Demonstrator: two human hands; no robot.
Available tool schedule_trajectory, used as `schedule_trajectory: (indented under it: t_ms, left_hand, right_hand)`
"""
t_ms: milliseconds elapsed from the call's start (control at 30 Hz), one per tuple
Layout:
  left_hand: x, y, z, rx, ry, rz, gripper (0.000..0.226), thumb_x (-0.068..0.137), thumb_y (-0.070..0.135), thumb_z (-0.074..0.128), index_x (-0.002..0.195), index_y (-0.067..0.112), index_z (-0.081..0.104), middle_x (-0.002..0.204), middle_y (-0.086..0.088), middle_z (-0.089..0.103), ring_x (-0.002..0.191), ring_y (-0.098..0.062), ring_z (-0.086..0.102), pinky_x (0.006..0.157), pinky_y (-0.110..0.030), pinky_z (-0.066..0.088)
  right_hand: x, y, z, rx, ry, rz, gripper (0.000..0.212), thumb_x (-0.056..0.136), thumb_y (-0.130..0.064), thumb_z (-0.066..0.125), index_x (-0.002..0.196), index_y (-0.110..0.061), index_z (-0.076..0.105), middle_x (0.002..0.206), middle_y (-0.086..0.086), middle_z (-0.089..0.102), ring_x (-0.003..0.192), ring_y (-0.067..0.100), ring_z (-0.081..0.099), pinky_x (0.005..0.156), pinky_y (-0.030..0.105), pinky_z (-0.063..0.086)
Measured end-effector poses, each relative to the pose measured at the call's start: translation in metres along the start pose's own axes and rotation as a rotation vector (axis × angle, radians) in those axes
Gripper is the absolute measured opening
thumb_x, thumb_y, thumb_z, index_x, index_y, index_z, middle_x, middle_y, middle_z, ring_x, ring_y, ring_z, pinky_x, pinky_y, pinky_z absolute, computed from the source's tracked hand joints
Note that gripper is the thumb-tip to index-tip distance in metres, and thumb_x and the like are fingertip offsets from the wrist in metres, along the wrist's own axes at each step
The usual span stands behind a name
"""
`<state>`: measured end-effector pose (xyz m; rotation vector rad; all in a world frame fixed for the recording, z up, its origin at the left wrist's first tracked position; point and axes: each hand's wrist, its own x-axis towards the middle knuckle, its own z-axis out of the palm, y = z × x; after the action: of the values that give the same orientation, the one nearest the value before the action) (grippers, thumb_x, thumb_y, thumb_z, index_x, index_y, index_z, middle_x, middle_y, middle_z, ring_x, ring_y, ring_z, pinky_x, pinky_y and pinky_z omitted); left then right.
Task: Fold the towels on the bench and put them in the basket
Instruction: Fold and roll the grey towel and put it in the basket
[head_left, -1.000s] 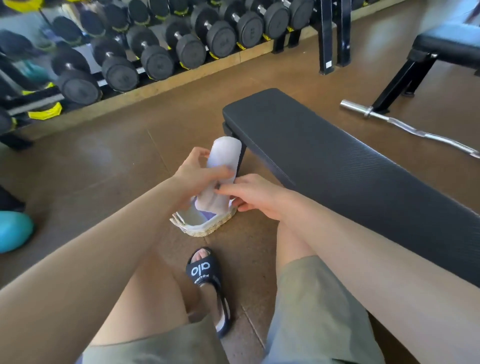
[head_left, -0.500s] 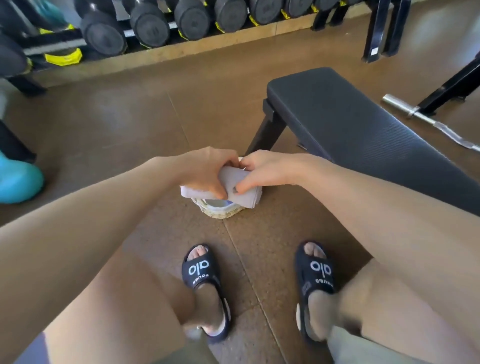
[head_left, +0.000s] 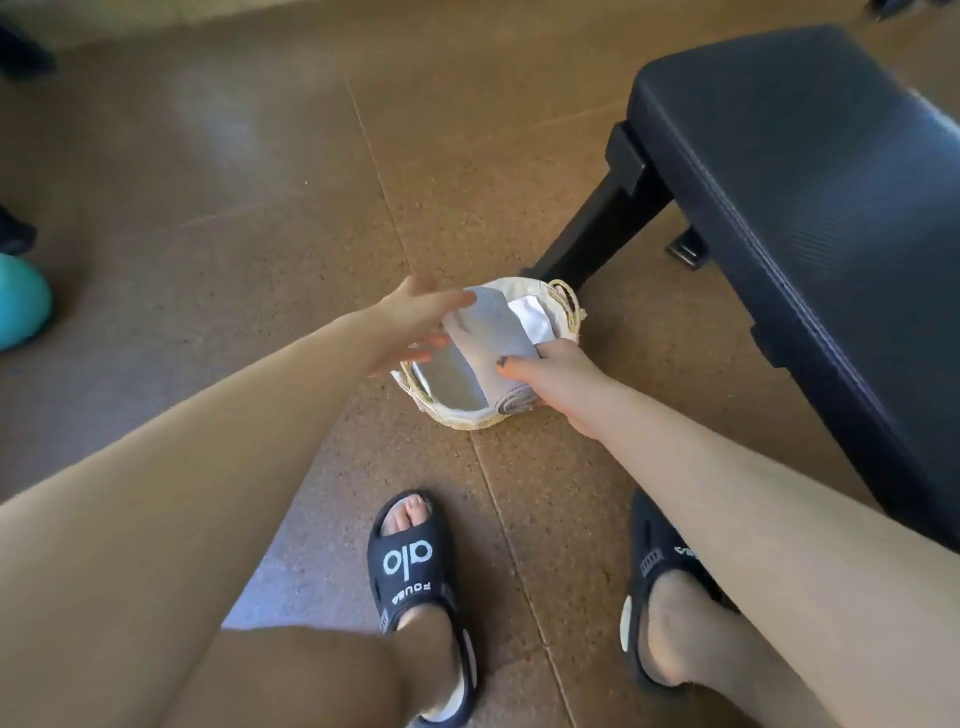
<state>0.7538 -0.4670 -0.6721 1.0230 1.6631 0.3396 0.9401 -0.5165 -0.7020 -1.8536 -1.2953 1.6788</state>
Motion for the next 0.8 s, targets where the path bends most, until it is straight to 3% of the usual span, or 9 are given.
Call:
schedule_trajectory:
  t_ms: [100, 233, 333, 433, 533, 600, 667, 733, 800]
  left_hand:
    - [0.043, -0.009, 0.006, 0.185, 0.031, 0.061, 0.070, 0.086, 0.032, 0.077, 0.145, 0.028, 0.038, 0.116, -0.004, 0.055, 0.096, -0.025, 0.062, 0.091, -0.041, 0.055]
    - [0.098, -0.035, 0.016, 0.249, 0.049, 0.029, 0.081, 0.066, 0.036, 0.081, 0.137, 0.028, 0.045, 0.123, -0.012, 0.057, 0.103, -0.032, 0.062, 0.088, -0.044, 0.056]
    - [0.130, -0.057, 0.026, 0.341, 0.108, 0.036, 0.069, 0.083, 0.035, 0.075, 0.141, 0.021, 0.040, 0.128, -0.015, 0.050, 0.100, -0.032, 0.055, 0.078, -0.035, 0.044]
    - [0.150, -0.077, 0.037, 0.502, 0.194, 0.119, 0.062, 0.094, 0.032, 0.065, 0.143, 0.009, 0.034, 0.139, -0.020, 0.042, 0.119, -0.039, 0.051, 0.089, -0.039, 0.042]
    - [0.157, -0.093, 0.044, 0.808, 0.229, 0.180, 0.054, 0.102, 0.031, 0.051, 0.143, 0.001, 0.033, 0.139, -0.024, 0.034, 0.122, -0.050, 0.040, 0.099, -0.045, 0.041]
    - [0.154, -0.096, 0.048, 1.036, 0.242, 0.239, 0.040, 0.107, 0.030, 0.040, 0.141, 0.010, 0.040, 0.136, -0.022, 0.035, 0.114, -0.049, 0.031, 0.102, -0.045, 0.042]
    - [0.155, -0.101, 0.048, 1.179, 0.206, 0.336, 0.037, 0.105, 0.027, 0.044, 0.141, 0.019, 0.040, 0.146, -0.022, 0.029, 0.116, -0.053, 0.033, 0.092, -0.042, 0.050]
    - [0.156, -0.106, 0.050, 1.325, 0.128, 0.337, 0.051, 0.101, 0.025, 0.051, 0.148, 0.023, 0.029, 0.157, -0.022, 0.012, 0.132, -0.052, 0.037, 0.084, -0.041, 0.053]
    - [0.157, -0.110, 0.054, 1.342, 0.062, 0.281, 0.059, 0.099, 0.024, 0.053, 0.148, 0.033, 0.020, 0.159, -0.022, 0.002, 0.130, -0.044, 0.045, 0.079, -0.043, 0.051]
  right_hand:
    - [0.040, 0.010, 0.025, 0.019, 0.043, 0.017, 0.039, 0.090, -0.033, 0.067, 0.122, -0.011, 0.065, 0.110, 0.006, 0.071, 0.104, 0.024, 0.065, 0.097, 0.043, 0.053]
    - [0.087, 0.024, 0.046, -0.200, 0.068, -0.030, 0.022, 0.094, -0.027, 0.059, 0.107, -0.010, 0.064, 0.096, 0.010, 0.067, 0.093, 0.028, 0.061, 0.076, 0.034, 0.047]
    - [0.118, 0.035, 0.060, -0.391, 0.091, -0.052, 0.028, 0.097, -0.031, 0.055, 0.110, -0.008, 0.062, 0.106, 0.014, 0.068, 0.103, 0.032, 0.062, 0.085, 0.039, 0.049]
    - [0.143, 0.043, 0.073, -0.593, 0.071, -0.067, 0.033, 0.100, -0.035, 0.050, 0.116, -0.008, 0.058, 0.113, 0.014, 0.068, 0.110, 0.035, 0.062, 0.092, 0.042, 0.047]
    - [0.156, 0.050, 0.085, -0.742, 0.064, -0.096, 0.032, 0.102, -0.037, 0.047, 0.114, -0.009, 0.055, 0.114, 0.013, 0.069, 0.109, 0.035, 0.063, 0.088, 0.040, 0.041]
    - [0.160, 0.056, 0.092, -0.790, 0.073, -0.098, 0.031, 0.102, -0.037, 0.046, 0.113, -0.009, 0.054, 0.114, 0.013, 0.069, 0.109, 0.034, 0.063, 0.087, 0.039, 0.040]
    - [0.162, 0.062, 0.096, -0.784, 0.072, -0.073, 0.030, 0.102, -0.035, 0.045, 0.112, -0.009, 0.055, 0.115, 0.012, 0.068, 0.109, 0.034, 0.062, 0.086, 0.039, 0.039]
    - [0.165, 0.065, 0.098, -0.757, 0.072, -0.045, 0.029, 0.102, -0.034, 0.046, 0.111, -0.009, 0.056, 0.114, 0.012, 0.068, 0.109, 0.034, 0.062, 0.087, 0.040, 0.040]
    - [0.168, 0.068, 0.099, -0.753, 0.068, -0.034, 0.026, 0.101, -0.035, 0.047, 0.108, -0.011, 0.056, 0.112, 0.010, 0.069, 0.108, 0.033, 0.063, 0.086, 0.040, 0.041]
